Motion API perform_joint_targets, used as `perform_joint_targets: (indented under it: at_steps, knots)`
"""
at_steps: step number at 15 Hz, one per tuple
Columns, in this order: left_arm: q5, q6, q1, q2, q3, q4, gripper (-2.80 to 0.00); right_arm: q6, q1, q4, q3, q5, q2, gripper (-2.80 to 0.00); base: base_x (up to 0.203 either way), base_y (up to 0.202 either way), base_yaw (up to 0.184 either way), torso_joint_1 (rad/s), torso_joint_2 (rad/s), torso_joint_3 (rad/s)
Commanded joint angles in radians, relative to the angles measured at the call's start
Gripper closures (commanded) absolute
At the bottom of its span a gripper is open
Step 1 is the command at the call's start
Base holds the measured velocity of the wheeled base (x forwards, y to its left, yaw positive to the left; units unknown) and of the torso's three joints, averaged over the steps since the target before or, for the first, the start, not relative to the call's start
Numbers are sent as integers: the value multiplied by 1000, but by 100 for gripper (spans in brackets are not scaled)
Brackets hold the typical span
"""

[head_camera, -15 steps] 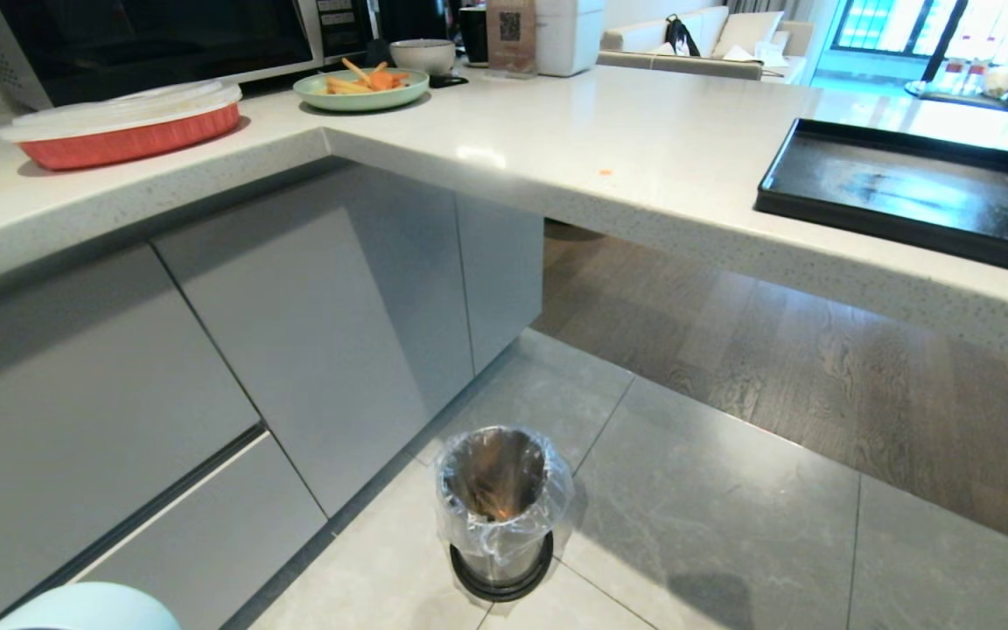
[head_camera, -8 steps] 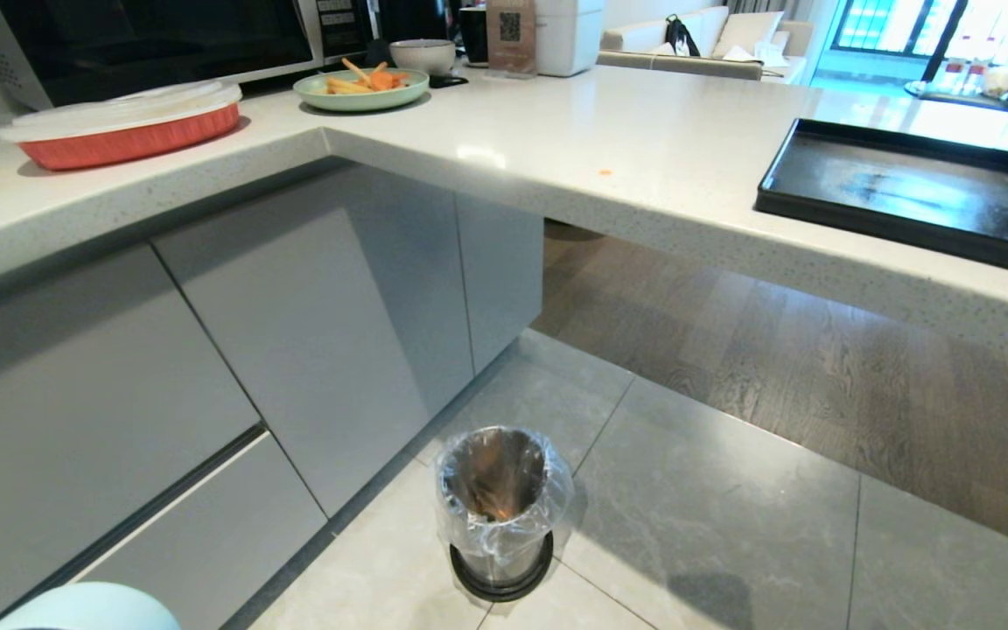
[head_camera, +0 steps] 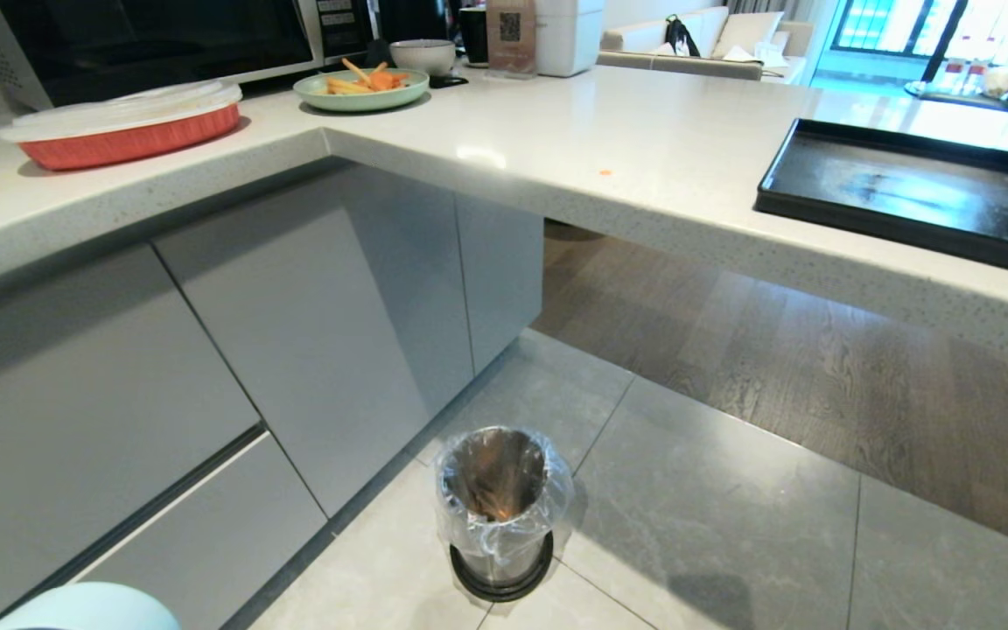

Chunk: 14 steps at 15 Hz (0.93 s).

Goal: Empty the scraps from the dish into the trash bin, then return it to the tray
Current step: Put the bowl back to the table

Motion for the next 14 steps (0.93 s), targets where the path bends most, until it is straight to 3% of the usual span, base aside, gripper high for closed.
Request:
perform_joint_targets:
  at_steps: [1, 6, 14]
  knots:
    - [1, -1, 0, 1, 0, -1, 0, 0, 0, 0, 0, 1, 0, 0, 0, 0, 0, 0, 0, 0]
    - [1, -1, 0, 1, 0, -1, 0, 0, 0, 1, 0, 0, 0, 0, 1, 3, -34, 1, 1, 2]
    - [1, -1, -1, 1, 0, -1, 0, -1, 0, 1, 0, 1, 0, 0, 2, 9, -174, 1, 3, 3]
